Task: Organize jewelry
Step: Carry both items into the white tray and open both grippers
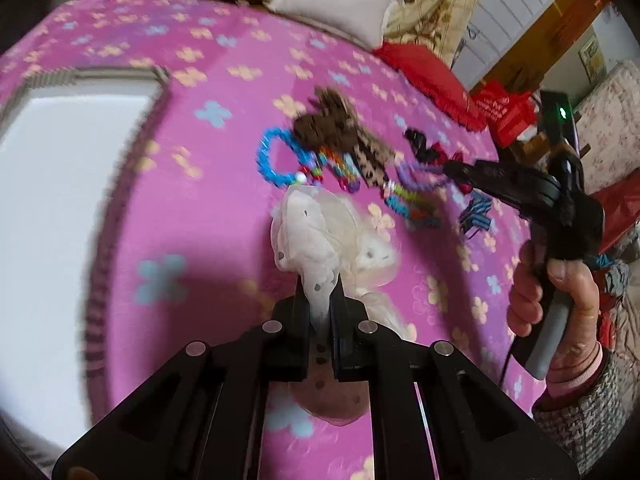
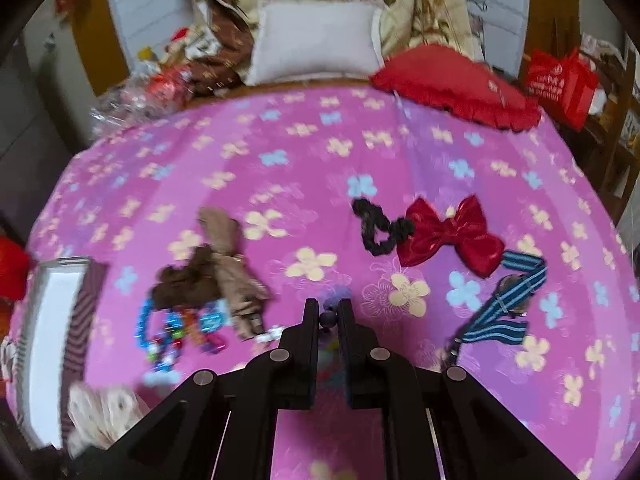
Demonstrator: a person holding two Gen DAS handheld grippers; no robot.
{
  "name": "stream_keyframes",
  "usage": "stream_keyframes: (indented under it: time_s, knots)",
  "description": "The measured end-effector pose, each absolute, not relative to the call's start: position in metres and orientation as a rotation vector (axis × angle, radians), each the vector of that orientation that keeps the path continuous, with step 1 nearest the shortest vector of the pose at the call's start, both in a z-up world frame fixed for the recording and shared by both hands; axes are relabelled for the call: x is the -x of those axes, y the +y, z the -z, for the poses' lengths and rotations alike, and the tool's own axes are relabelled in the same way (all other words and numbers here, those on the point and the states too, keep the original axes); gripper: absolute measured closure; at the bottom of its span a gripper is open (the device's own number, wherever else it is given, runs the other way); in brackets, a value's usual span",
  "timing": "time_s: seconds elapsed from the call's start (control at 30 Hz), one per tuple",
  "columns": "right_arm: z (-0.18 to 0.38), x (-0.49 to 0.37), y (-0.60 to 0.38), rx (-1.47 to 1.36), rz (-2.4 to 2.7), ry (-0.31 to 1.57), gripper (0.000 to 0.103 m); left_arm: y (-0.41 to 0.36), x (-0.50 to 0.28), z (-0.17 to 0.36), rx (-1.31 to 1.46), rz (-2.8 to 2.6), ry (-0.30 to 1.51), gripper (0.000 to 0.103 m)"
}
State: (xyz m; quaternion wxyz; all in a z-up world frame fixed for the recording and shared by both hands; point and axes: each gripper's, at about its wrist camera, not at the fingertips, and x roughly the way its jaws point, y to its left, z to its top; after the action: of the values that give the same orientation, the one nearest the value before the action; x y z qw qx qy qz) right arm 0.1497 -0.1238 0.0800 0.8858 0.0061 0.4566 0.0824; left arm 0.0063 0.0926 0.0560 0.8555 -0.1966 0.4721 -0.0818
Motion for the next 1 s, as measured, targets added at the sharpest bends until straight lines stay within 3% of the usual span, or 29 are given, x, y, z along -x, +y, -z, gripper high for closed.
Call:
stream_keyframes:
  time_s: [0.4, 0.63, 1.0]
  knots:
    - [-0.161, -0.072, -0.063, 0.061, -0.295, 0.854, 0.095, 0.180, 0.029, -0.120, 0.427, 0.031, 0.830, 0.097]
    - [-0.165, -0.061, 0.021, 0.131, -0.419, 0.877, 0.095, 0.266, -0.013, -0.083, 0.515, -0.090, 0.863, 0.097]
    - [-0.119, -0.097, 0.187, 0.177, -0.594, 0.973, 0.095, 0.380, -0.042, -0.031, 0.737, -0.212, 0.879, 0.097]
